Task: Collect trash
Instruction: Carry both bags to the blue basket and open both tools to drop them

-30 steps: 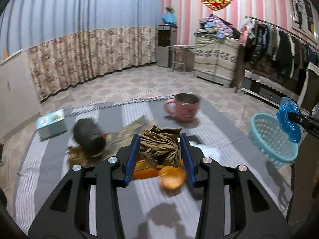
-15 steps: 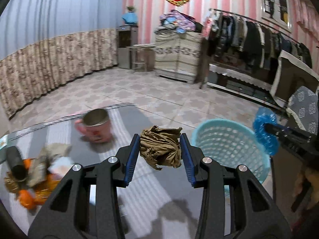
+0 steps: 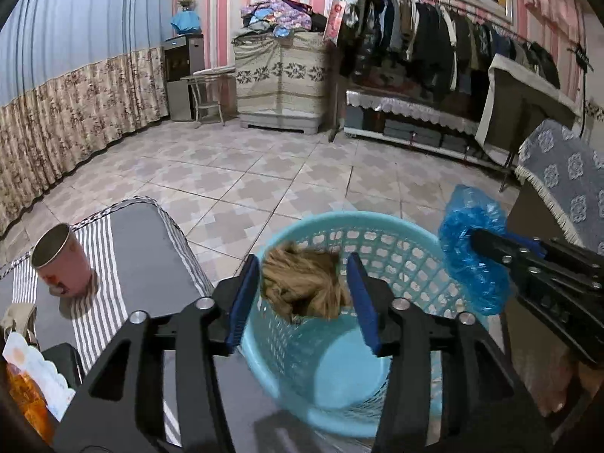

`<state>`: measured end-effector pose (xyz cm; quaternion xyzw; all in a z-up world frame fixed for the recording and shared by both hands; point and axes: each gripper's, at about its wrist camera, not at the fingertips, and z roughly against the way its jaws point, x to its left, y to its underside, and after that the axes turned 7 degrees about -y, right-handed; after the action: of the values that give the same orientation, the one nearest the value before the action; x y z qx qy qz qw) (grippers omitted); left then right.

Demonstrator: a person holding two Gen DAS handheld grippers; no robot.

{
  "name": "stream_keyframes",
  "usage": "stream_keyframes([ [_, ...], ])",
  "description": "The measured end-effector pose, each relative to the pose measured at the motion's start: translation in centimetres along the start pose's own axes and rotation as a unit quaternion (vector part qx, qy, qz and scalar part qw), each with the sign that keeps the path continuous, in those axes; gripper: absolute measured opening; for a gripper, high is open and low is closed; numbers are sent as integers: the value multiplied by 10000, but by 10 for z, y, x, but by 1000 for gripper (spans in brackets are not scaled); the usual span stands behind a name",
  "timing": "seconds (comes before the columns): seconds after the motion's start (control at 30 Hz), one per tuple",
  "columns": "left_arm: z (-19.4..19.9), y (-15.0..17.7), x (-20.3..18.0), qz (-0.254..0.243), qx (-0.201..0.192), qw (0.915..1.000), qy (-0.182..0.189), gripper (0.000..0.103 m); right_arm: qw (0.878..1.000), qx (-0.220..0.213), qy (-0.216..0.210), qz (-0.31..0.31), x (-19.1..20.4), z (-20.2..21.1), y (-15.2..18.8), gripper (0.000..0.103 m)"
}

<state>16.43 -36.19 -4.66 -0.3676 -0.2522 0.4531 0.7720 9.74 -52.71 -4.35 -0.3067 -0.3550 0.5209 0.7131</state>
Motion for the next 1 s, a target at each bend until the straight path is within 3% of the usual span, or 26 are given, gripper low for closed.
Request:
stream_keyframes([
  [0.03,-4,-1,0,-12,15,10000,-36,73,10000,5,14,-13,-2,-1,0,16],
  [0.07,-5,-3,1,7,-9,10000,-82,76,10000,11,18,-19,-2,-1,1,16],
  [0.3,12,-4,35,296,-160,9980,-529,90,9999,136,-12,24,6,-15,8,16],
  [0.43,32,-1,52,340,-328,9960,-763,95,9995,66,-269,165,26,-21,11,19],
  [0.47,38,1,59,380,-358,9954,-799,95,9993,51,-279,228,31,-23,11,24],
  [0.57,51,2,72,413,-421,9942,-905,96,9995,28,-139,269,37,-28,16,61],
  [0.63,61,4,82,493,-463,9931,-956,98,9997,27,-124,215,38,-29,17,66],
  [0.7,70,6,96,608,-483,9919,-1005,98,9998,-2,-21,223,39,-27,17,79],
  [0.8,83,12,116,738,-508,9896,-1128,98,9991,-154,195,348,44,-20,18,91],
  [1.0,116,31,165,896,-577,9824,-1533,98,9975,-246,180,638,76,-4,19,93],
])
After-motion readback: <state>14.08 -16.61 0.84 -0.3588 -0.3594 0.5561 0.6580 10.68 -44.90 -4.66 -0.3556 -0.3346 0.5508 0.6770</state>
